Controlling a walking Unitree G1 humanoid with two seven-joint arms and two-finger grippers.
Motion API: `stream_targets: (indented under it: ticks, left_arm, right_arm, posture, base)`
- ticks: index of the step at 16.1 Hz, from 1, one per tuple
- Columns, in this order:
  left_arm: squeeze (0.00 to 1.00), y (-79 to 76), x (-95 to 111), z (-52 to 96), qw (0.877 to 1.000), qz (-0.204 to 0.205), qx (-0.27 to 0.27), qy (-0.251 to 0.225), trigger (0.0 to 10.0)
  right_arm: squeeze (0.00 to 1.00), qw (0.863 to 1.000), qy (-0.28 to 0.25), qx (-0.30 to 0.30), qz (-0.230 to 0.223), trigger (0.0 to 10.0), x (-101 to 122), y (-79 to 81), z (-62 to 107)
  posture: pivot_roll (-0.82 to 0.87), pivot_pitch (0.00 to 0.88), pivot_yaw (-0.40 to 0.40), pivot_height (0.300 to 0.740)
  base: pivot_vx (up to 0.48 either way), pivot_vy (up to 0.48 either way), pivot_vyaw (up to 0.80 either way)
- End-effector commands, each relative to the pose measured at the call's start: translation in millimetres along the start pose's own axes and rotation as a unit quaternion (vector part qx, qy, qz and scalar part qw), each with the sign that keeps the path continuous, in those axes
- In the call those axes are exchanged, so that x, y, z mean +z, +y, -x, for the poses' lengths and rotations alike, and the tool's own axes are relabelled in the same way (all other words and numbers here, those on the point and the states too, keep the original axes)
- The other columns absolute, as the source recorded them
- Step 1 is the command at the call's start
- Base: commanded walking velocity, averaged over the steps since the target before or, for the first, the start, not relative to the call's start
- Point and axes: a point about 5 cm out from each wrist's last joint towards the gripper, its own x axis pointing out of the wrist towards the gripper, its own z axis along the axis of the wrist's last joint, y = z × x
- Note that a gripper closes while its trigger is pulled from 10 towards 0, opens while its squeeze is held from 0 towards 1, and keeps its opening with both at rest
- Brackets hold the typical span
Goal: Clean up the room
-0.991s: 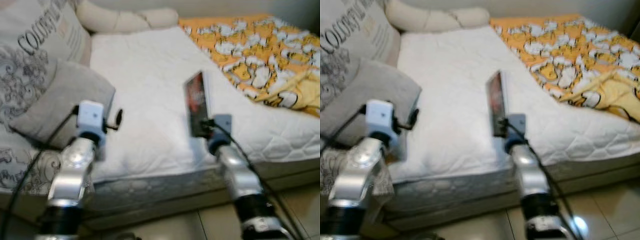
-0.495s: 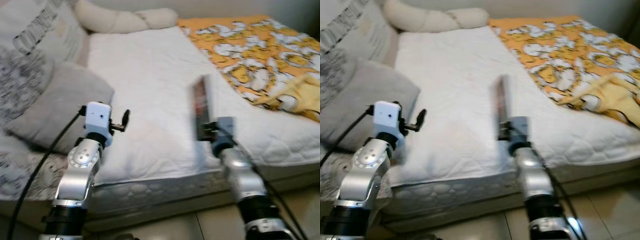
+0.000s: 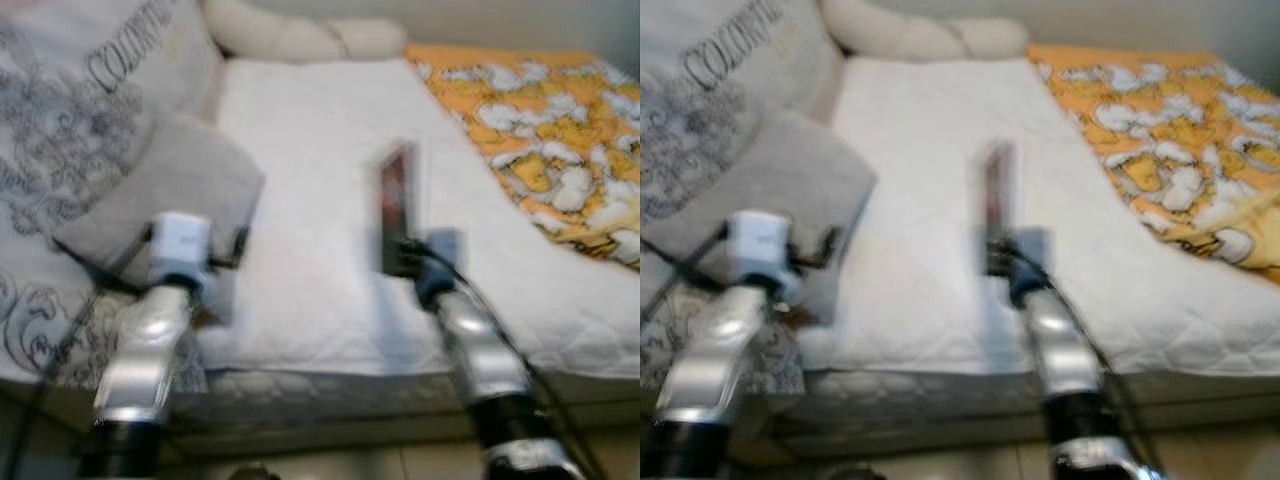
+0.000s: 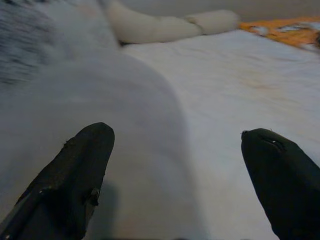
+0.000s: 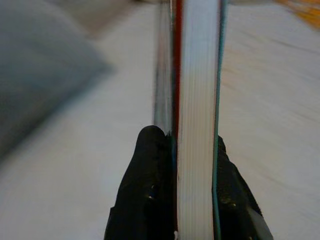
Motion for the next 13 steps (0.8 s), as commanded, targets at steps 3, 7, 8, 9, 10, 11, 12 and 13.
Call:
stream_targets:
  ticks: [3, 7, 8, 9, 10, 11, 12, 13]
  left_arm:
    - [0.00, -6.2, 3, -2.4, 1.000, 0.005, -0.012, -0.007, 10.0]
    - [0.00, -7.2, 6, -3.3, 1.000, -0.002, -0.017, -0.011, 10.0]
    - [0.00, -7.2, 7, -3.5, 1.000, -0.003, -0.018, -0.012, 10.0]
    - [0.00, -6.9, 7, -3.7, 1.000, -0.003, -0.018, -0.012, 10.0]
    - [0.00, -7.0, 7, -3.9, 1.000, -0.004, -0.019, -0.012, 10.0]
    - [0.00, -7.1, 7, -3.9, 1.000, -0.004, -0.019, -0.013, 10.0]
    - [0.00, -7.1, 7, -3.9, 1.000, -0.005, -0.019, -0.012, 10.0]
    - [0.00, -7.2, 7, -3.9, 1.000, -0.005, -0.019, -0.012, 10.0]
  right_arm:
    - [0.00, 1.000, -0.030, -0.003, 0.005, 10.0, 20, -10.3, -0.7]
    - [0.00, 1.000, -0.030, 0.000, 0.003, 10.0, 22, -9.2, -0.6]
    - [0.00, 1.000, -0.029, 0.002, 0.003, 10.0, 21, -8.5, -0.6]
    - [0.00, 1.000, -0.028, 0.003, 0.002, 10.0, 21, -7.9, -0.7]
    - [0.00, 1.000, -0.027, 0.004, 0.002, 10.0, 21, -7.8, -0.5]
    - [0.00, 1.000, -0.026, 0.004, 0.002, 10.0, 21, -8.0, -0.2]
    - [0.00, 1.000, -0.026, 0.005, 0.002, 10.0, 21, -8.1, 0.1]
    - [0.00, 1.000, -0.025, 0.005, 0.001, 10.0, 20, -8.0, 0.2]
  posture:
    - [0.06, 0.000, -0.012, 0.740]
    - [0.06, 0.000, -0.012, 0.740]
    - [0.06, 0.000, -0.012, 0.740]
    - [0.06, 0.000, -0.012, 0.740]
    - [0.07, 0.000, -0.011, 0.740]
    - [0.07, 0.000, -0.012, 0.740]
    - [0.07, 0.000, -0.011, 0.740]
    - [0.07, 0.000, -0.013, 0.740]
  base:
    - [0.301, 0.000, 0.19]
    - [0.302, 0.000, 0.00]
    - [0.304, 0.000, 0.00]
    - [0.304, 0.000, 0.00]
    - [0.304, 0.000, 0.00]
    - [0.300, 0.000, 0.00]
    - [0.300, 0.000, 0.00]
    - [0.304, 0.000, 0.00]
